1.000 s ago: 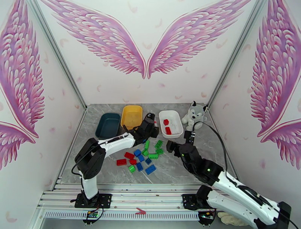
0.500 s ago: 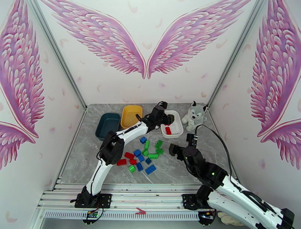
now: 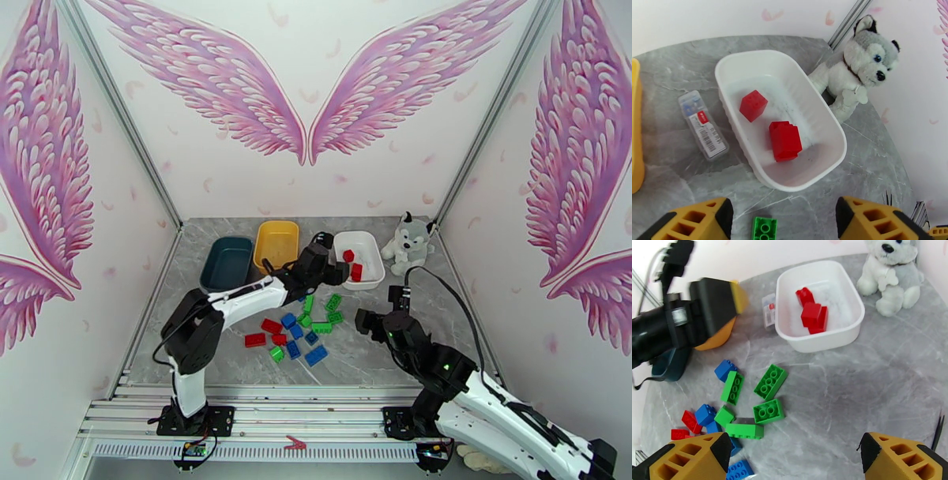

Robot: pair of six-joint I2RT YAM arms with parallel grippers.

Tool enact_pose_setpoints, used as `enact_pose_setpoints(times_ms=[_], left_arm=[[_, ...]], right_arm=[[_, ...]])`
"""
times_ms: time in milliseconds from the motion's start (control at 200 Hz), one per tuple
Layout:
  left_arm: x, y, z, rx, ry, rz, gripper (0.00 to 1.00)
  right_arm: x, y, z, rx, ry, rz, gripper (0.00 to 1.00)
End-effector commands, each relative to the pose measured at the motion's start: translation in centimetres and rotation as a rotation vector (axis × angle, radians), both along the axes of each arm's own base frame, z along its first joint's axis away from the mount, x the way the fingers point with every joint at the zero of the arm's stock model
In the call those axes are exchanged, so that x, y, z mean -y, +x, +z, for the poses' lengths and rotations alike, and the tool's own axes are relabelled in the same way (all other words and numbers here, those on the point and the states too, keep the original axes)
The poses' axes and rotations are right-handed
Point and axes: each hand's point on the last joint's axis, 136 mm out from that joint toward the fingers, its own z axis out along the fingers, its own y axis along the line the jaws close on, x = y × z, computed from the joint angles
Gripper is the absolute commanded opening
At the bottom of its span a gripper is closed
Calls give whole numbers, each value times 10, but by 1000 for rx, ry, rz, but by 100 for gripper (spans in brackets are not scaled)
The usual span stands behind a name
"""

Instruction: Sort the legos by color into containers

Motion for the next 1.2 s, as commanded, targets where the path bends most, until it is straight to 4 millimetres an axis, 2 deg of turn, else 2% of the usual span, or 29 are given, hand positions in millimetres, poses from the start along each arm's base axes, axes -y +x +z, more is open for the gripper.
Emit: enact_pose_setpoints(times_ms=[0,140,260,330,555,695,820,1025,1200], left_arm=[[-54,-10,-4,44,73,143,73],[-112,-39,-28,16,141,258,73],[-159,-62,-46,-13,184,357,77],[-180,-77,-54,-23,195,393,83],[-235,-124,-79,-63,210,479,89],[-255,-147,-98,-97,224,506,92],[-265,-160,-112,-121,252,519,93],[-258,-169,-124,-142,255,481,94],[-256,-173,-133,-166,280,460,94]], right_arm=[[-29,1,-11,-44,25,117,82],[-58,4,-26,-114,-13,199,78],[-85,4,-34,-132,-37,263,82],[-103,2,-37,-138,-46,307,84],[-157,-7,-47,-155,-93,434,85],[-184,-12,-52,-170,-88,496,84],[-198,-14,-57,-181,-80,530,85],[-202,-15,-62,-189,-74,538,85],[-196,-16,-64,-190,-74,524,86]])
